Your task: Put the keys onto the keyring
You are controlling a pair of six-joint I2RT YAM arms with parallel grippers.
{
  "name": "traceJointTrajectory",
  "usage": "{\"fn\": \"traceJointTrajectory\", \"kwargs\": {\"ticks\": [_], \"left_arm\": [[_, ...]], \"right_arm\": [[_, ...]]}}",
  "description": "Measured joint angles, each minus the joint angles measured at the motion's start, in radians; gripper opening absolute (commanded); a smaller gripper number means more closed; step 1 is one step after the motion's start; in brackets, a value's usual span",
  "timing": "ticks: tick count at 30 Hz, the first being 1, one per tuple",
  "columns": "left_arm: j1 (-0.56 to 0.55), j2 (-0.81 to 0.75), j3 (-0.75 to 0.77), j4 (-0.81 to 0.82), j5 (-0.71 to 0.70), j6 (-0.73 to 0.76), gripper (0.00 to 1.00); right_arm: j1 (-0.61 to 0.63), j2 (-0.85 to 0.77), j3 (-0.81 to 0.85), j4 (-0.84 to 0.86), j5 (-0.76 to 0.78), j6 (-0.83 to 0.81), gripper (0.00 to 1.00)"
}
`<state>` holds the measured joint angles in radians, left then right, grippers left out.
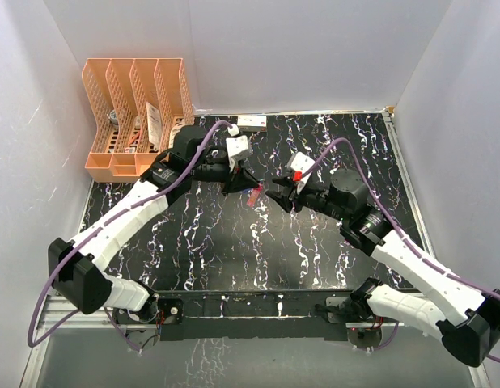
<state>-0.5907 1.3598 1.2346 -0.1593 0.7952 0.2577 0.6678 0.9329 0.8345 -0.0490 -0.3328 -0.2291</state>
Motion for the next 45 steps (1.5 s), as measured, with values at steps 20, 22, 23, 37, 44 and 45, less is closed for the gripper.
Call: {"fn": "traceJointTrajectory", "kwargs": {"ticks": [20, 22, 23, 37, 44, 45], "left_arm": [[0.000, 0.095, 0.146, -0.307, 0.065, 0.144, 0.00], [0.000, 0.102, 0.155, -0.321, 0.072, 0.148, 0.00], [0.000, 0.108, 0.161, -0.329, 0.077, 0.151, 0.00], [0.000, 0.152, 0.179, -0.406, 0.107, 0.189, 0.00], [0.000, 0.153, 0.198, -0.422, 0.114, 0.201, 0.00], [0.000, 0.153, 0.198, -0.425, 0.115, 0.203, 0.00]], "right_arm": [[0.000, 0.019, 0.012, -0.053, -0.060, -0.051, 0.37], [0.000, 0.026, 0.013, -0.056, -0.064, -0.051, 0.37], [0.000, 0.027, 0.013, -0.056, -0.067, -0.051, 0.37], [0.000, 0.066, 0.029, -0.055, -0.095, -0.052, 0.34], [0.000, 0.090, 0.029, -0.053, -0.109, -0.050, 0.30], [0.000, 0.090, 0.029, -0.053, -0.111, -0.051, 0.30]]}}
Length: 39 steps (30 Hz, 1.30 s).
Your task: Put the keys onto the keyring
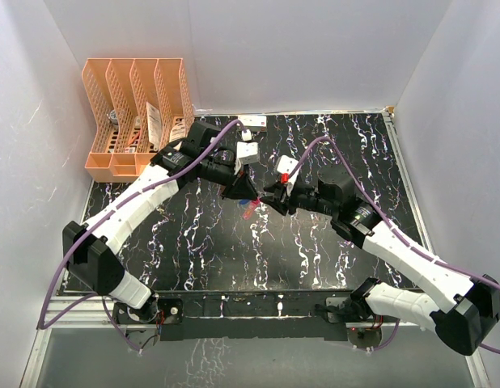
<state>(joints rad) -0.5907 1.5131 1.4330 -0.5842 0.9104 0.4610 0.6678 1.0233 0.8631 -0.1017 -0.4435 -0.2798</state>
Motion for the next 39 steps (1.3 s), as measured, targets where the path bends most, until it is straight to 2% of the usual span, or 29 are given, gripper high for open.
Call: {"fn": "traceJointTrajectory", "kwargs": {"ticks": [8, 12, 20, 28, 29, 31, 35, 39], "left_arm": [[0.000, 0.005, 0.001, -0.024, 0.011, 0.018, 0.00], [0.000, 0.009, 0.006, -0.029, 0.015, 0.023, 0.00], [0.000, 0.021, 0.013, -0.031, 0.017, 0.034, 0.00], [0.000, 0.021, 0.013, -0.026, 0.010, 0.028, 0.00], [0.000, 0.021, 0.013, -0.021, 0.006, 0.021, 0.03], [0.000, 0.019, 0.010, 0.004, -0.009, -0.001, 0.16], [0.000, -0.002, -0.024, 0.074, -0.048, -0.049, 0.26], [0.000, -0.045, -0.072, 0.147, -0.104, -0.092, 0.30]], "right_arm": [[0.000, 0.015, 0.006, 0.015, -0.009, 0.002, 0.27], [0.000, 0.019, 0.014, 0.020, -0.014, 0.002, 0.22], [0.001, 0.034, 0.016, 0.024, -0.034, 0.009, 0.01], [0.002, 0.035, 0.016, 0.024, -0.037, 0.017, 0.00], [0.002, 0.035, 0.016, 0.025, -0.035, 0.018, 0.00], [0.001, 0.035, 0.016, 0.029, -0.029, 0.019, 0.00], [0.000, 0.035, 0.016, 0.031, -0.023, 0.021, 0.00], [0.000, 0.032, 0.016, 0.031, -0.018, 0.025, 0.00]]}}
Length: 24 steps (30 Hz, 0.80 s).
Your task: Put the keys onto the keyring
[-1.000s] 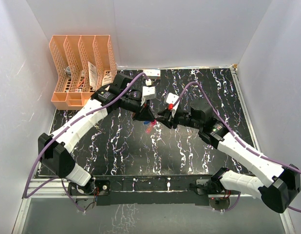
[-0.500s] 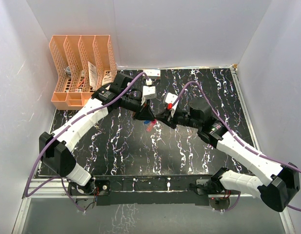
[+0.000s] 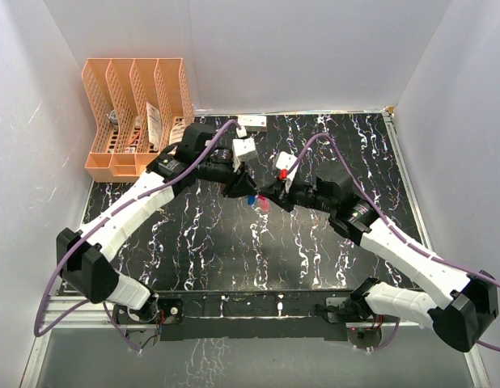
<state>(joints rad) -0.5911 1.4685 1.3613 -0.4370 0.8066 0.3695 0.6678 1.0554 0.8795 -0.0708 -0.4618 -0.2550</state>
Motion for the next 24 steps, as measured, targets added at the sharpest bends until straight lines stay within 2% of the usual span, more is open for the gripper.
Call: {"fn": "traceJointTrajectory", "kwargs": {"ticks": [9, 18, 24], "left_arm": [[0.000, -0.143, -0.097, 0.158, -0.115, -0.064, 0.39], [0.000, -0.377, -0.362, 0.444, -0.215, -0.136, 0.46], [0.000, -0.430, -0.465, 0.615, -0.257, -0.170, 0.50]], "right_arm": [[0.000, -0.019, 0.000, 0.008, 0.053, 0.023, 0.00], [0.000, -0.040, -0.002, 0.091, 0.131, 0.084, 0.00], [0.000, -0.041, -0.004, 0.138, 0.142, 0.121, 0.00]]}}
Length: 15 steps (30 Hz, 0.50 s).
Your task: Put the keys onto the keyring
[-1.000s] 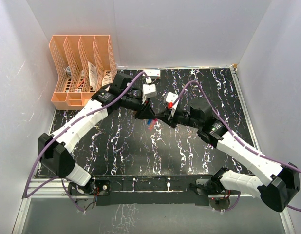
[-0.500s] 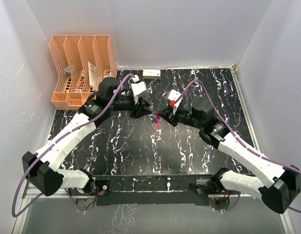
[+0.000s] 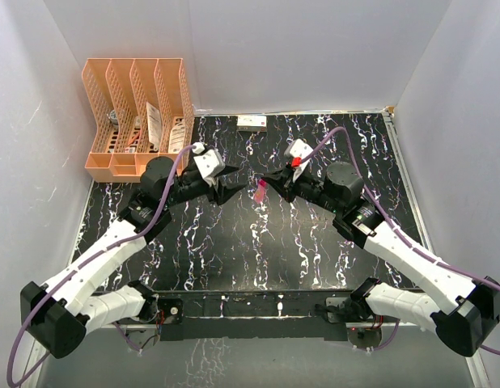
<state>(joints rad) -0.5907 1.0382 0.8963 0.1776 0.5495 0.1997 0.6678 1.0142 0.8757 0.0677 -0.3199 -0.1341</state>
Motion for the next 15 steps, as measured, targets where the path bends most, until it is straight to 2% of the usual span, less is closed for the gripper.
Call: {"fn": "traceJointTrajectory", "kwargs": {"ticks": [12, 15], "left_arm": [[0.000, 0.099, -0.001, 0.241, -0.060, -0.225, 0.50], [0.000, 0.105, -0.005, 0.301, -0.060, -0.301, 0.47]], "right_arm": [[0.000, 0.000, -0.006, 0.040, 0.001, 0.021, 0.00], [0.000, -0.002, -0.013, 0.053, 0.008, 0.030, 0.00]]}}
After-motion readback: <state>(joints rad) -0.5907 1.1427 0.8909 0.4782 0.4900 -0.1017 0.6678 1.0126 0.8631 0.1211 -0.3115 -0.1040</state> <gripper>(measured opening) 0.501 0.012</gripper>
